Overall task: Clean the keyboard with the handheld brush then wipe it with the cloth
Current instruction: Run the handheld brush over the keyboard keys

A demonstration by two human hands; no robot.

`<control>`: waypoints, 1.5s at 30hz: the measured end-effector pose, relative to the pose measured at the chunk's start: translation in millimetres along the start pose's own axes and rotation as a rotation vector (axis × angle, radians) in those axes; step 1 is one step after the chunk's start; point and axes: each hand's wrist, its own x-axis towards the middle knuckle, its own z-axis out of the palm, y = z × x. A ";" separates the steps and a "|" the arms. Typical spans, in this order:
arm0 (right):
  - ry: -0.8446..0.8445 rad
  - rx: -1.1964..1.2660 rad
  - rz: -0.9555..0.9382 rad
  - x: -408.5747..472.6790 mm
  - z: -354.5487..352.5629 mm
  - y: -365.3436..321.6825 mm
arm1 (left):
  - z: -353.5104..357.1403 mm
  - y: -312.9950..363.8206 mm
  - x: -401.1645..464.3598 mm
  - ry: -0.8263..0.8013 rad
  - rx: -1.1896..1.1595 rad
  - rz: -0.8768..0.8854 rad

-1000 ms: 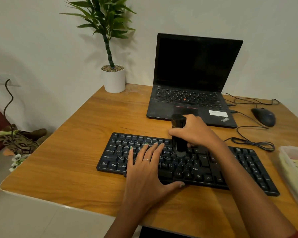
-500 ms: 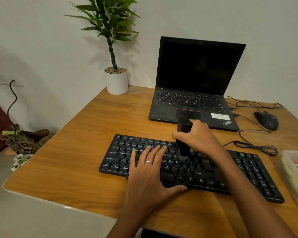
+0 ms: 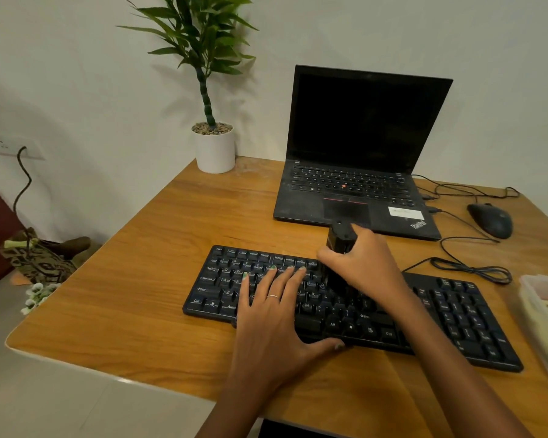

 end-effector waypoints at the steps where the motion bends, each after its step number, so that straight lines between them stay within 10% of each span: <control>1: -0.065 -0.023 0.003 0.2 -4.3 -1.4 | 0.0 0.0 0.0 -0.002 0.003 0.000; 6: 0.130 -0.003 -0.026 -4.3 0.9 0.1 | 0.6 0.0 -1.0 0.007 0.009 0.008; 18: -0.056 -0.024 -0.032 -9.0 0.7 -4.2 | 0.4 0.0 0.0 0.004 0.009 0.003; 22: 0.158 -0.054 -0.038 -4.0 0.3 -1.3 | -0.7 0.7 -0.7 -0.007 -0.005 -0.002; 27: -0.057 0.050 0.014 -7.3 -3.0 -4.9 | -0.3 0.0 0.7 0.002 -0.004 0.001; 31: 0.126 -0.027 -0.038 -6.9 2.3 -2.3 | -0.2 0.6 0.3 -0.007 -0.003 0.004; 35: -0.074 0.053 -0.015 -8.4 -0.7 -7.0 | 0.2 0.1 0.1 0.008 -0.015 0.006; 45: 0.094 0.033 0.001 -4.5 -0.5 -5.1 | -0.3 0.0 -1.2 0.009 -0.019 0.008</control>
